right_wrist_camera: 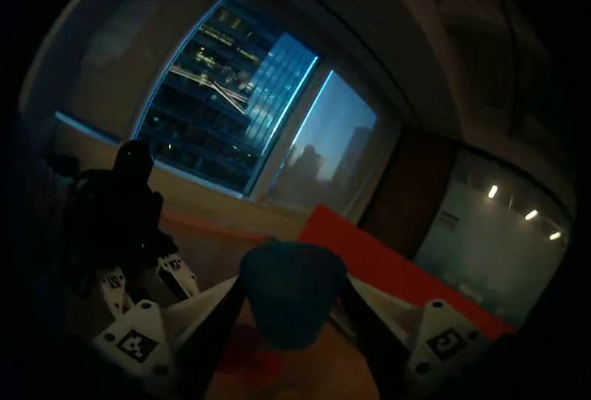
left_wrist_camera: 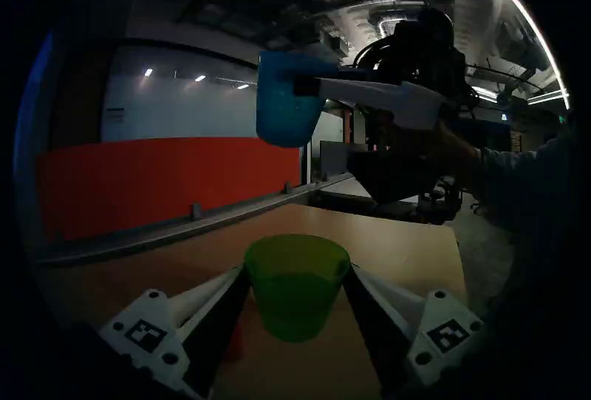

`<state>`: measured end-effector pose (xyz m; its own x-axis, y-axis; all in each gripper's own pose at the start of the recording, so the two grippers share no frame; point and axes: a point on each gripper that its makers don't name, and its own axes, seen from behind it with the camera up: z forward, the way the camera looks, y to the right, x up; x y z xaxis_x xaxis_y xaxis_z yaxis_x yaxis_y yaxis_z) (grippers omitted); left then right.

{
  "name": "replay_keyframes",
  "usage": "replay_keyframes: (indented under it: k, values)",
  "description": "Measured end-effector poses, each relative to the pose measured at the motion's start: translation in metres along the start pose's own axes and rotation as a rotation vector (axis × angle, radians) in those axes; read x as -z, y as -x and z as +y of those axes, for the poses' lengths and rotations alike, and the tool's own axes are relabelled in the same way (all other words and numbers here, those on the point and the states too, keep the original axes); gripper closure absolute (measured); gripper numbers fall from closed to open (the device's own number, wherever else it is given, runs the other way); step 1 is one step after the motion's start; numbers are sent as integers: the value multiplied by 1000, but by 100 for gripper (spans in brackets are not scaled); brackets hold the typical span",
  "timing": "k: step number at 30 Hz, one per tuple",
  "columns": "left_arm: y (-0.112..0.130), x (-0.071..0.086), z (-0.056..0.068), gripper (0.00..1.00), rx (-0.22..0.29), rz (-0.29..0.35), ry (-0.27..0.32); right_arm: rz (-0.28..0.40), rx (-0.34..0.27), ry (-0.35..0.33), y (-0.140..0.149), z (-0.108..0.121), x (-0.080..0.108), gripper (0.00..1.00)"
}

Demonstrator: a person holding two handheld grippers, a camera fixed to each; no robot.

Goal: Pour water

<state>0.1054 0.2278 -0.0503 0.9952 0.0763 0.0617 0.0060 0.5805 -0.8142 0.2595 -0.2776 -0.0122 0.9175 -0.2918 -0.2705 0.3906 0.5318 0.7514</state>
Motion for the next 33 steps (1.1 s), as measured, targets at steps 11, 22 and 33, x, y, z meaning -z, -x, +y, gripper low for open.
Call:
replay_keyframes:
  k: [11,22,33]
  values:
    - [-3,1,-3,14,-4,0,-9,-9,-282,-48,4,-3,3,10]
    - [-5,2,-7,14,-11,-7,-21,-20,-315,-45,9,-2,11,10]
    - [-3,7,-16,14,-11,-13,-42,-37,-324,-8,25,11,26,10]
